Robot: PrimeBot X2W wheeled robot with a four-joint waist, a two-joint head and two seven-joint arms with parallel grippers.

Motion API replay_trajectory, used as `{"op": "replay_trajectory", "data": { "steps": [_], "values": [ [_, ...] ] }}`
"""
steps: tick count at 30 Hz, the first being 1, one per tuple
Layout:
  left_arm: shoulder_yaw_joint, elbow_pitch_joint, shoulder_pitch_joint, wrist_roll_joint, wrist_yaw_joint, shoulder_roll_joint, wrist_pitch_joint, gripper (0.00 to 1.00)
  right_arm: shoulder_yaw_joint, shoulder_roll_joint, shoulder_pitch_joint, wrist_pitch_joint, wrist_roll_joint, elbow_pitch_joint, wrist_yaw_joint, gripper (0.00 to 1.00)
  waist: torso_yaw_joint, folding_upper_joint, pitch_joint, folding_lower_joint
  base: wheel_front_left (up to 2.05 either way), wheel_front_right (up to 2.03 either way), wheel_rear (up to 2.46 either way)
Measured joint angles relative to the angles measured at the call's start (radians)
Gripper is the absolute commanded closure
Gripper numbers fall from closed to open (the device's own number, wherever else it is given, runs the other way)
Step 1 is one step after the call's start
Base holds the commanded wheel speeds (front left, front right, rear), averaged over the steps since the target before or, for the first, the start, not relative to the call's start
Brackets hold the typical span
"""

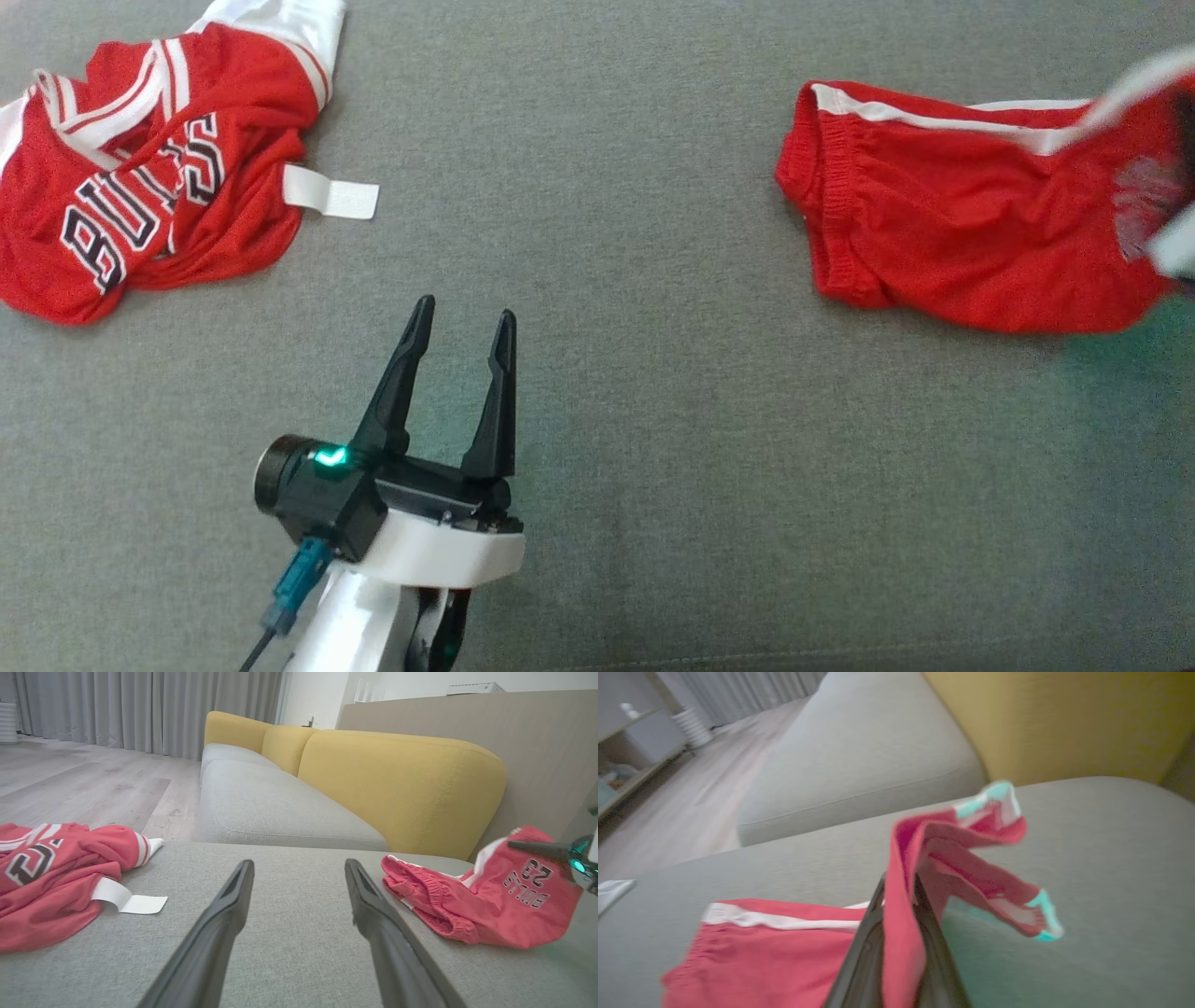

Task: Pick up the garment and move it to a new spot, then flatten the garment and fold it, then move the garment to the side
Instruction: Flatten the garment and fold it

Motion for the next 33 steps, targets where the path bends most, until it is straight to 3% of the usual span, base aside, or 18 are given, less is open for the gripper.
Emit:
{"op": "replay_trajectory", "data": {
  "steps": [6,7,8,14,20,25,26,27,33],
  "values": [
    [-0.040,0.030,-0.004,-0.022,-0.005,0.000,0.000,0.00,0.068,0.138,-0.014,0.137,0.003,-0.257,0.000,1.00,0.004,0.0000,-0.014,0.0001,0.00,0.00,0.00],
    [-0.051,0.035,-0.005,-0.028,-0.006,0.000,0.000,0.00,0.080,0.159,-0.013,0.156,-0.009,-0.273,0.000,0.67,0.011,0.0000,-0.015,0.0001,0.00,0.00,0.00],
    [-0.059,0.040,-0.007,-0.031,-0.010,0.000,0.000,0.00,0.088,0.180,-0.011,0.173,-0.026,-0.283,0.000,0.00,0.018,0.0000,-0.017,0.0001,0.00,0.00,0.00],
    [-0.065,0.061,-0.011,-0.067,-0.011,0.000,0.000,0.00,0.090,0.249,0.061,0.198,-0.070,-0.369,0.000,0.00,0.056,0.0000,-0.042,0.0000,0.00,0.00,0.00],
    [-0.044,0.068,0.006,-0.069,-0.008,0.000,0.000,0.00,-0.010,0.217,0.184,0.144,-0.158,-0.483,0.000,0.00,0.058,0.0000,-0.093,0.0000,0.00,0.00,0.00],
    [-0.022,0.066,0.053,-0.069,-0.007,0.000,0.000,0.00,-0.066,0.198,0.293,0.123,-0.277,-0.496,0.000,0.00,0.045,0.0000,-0.142,0.0000,0.00,0.00,0.00],
    [-0.023,0.063,0.057,-0.069,-0.007,0.000,0.000,0.00,-0.076,0.202,0.312,0.123,-0.271,-0.485,0.000,0.59,0.047,0.0000,-0.147,-0.0001,0.00,0.00,0.00],
    [-0.026,0.061,0.058,-0.069,-0.007,0.000,0.000,0.00,-0.086,0.205,0.325,0.123,-0.264,-0.468,0.000,1.00,0.052,0.0000,-0.149,-0.0001,0.00,0.00,0.00],
    [-0.035,0.041,0.055,-0.070,-0.004,0.000,0.000,0.00,-0.103,0.179,0.300,0.103,-0.300,-0.347,0.000,1.00,0.096,0.0000,-0.126,0.0000,0.00,0.00,0.00]
  ]
}}
